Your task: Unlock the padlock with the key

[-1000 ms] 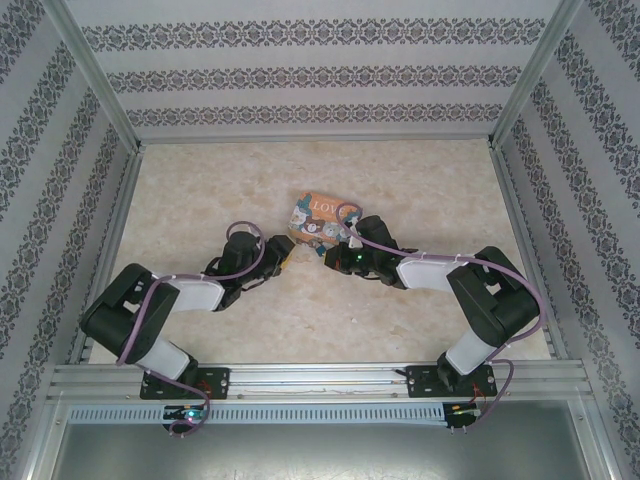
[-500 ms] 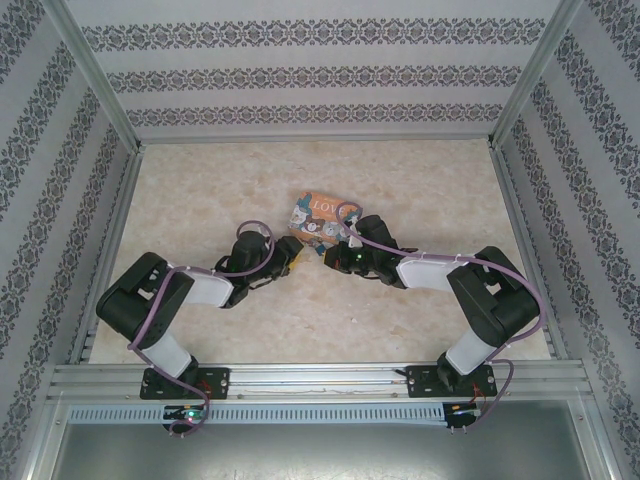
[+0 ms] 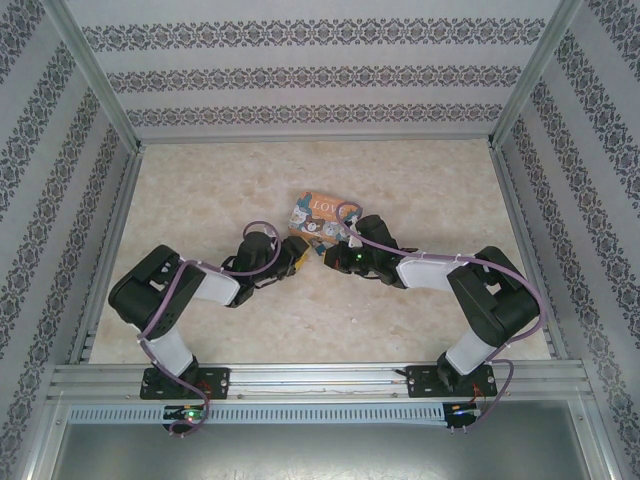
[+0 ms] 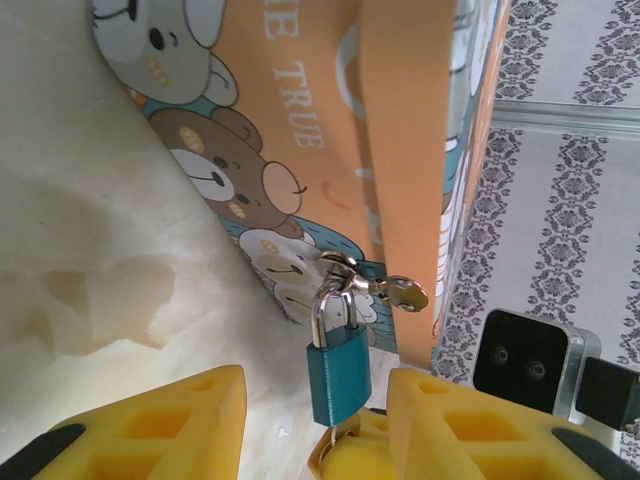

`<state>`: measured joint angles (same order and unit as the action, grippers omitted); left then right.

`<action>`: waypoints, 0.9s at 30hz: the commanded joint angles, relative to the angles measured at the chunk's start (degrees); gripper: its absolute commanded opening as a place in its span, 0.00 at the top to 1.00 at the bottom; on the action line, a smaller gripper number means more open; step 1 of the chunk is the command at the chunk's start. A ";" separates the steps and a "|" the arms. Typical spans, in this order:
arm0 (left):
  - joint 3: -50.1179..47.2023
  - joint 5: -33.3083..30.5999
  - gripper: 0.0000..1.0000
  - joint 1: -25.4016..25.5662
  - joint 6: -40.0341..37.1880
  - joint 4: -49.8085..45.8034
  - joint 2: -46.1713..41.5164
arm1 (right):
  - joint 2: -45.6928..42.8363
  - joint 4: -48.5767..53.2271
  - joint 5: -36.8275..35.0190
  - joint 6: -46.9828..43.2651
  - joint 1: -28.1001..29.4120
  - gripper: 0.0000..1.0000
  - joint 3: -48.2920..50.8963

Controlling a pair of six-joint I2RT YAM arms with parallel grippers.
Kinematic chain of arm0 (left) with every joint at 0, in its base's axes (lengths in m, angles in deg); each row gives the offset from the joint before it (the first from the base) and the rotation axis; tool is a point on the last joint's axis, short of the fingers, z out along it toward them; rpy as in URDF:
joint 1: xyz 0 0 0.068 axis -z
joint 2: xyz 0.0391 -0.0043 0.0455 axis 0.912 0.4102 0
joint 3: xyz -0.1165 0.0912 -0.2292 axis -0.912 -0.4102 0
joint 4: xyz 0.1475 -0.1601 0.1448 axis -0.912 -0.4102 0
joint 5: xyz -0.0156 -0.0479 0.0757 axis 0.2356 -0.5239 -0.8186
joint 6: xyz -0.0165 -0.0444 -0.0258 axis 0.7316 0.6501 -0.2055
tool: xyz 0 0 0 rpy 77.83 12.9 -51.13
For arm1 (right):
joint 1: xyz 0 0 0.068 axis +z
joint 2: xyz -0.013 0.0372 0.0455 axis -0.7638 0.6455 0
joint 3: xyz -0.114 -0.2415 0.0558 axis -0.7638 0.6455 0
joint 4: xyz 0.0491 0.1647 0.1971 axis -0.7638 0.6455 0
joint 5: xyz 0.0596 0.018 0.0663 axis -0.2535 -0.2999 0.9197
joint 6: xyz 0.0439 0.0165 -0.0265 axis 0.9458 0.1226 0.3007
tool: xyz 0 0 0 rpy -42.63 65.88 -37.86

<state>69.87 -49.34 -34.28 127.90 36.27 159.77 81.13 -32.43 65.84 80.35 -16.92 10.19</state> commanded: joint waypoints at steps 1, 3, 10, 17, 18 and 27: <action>1.53 0.99 0.59 1.09 1.43 5.13 1.79 | -1.23 -1.23 0.35 0.22 0.25 1.00 -2.04; 1.84 0.96 0.59 1.27 2.03 6.13 2.73 | -1.32 -1.15 0.47 0.20 0.25 1.00 -2.11; 2.96 1.06 0.60 1.50 4.06 9.60 5.85 | -1.10 -1.14 0.83 0.30 0.24 1.00 -2.46; 3.58 1.22 0.63 1.99 5.53 12.49 8.26 | -0.70 -1.03 1.04 0.63 0.33 1.00 -2.98; 3.60 1.22 0.63 2.03 5.61 12.69 8.46 | -0.62 -1.06 1.17 0.58 0.34 1.00 -3.07; 4.35 1.48 0.70 2.07 6.28 13.84 9.79 | -0.44 -1.14 1.07 1.14 0.59 1.00 -3.25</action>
<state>73.17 -48.29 -33.10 133.38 46.35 168.69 81.15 -31.82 66.08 80.76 -16.92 8.64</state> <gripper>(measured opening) 0.309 0.041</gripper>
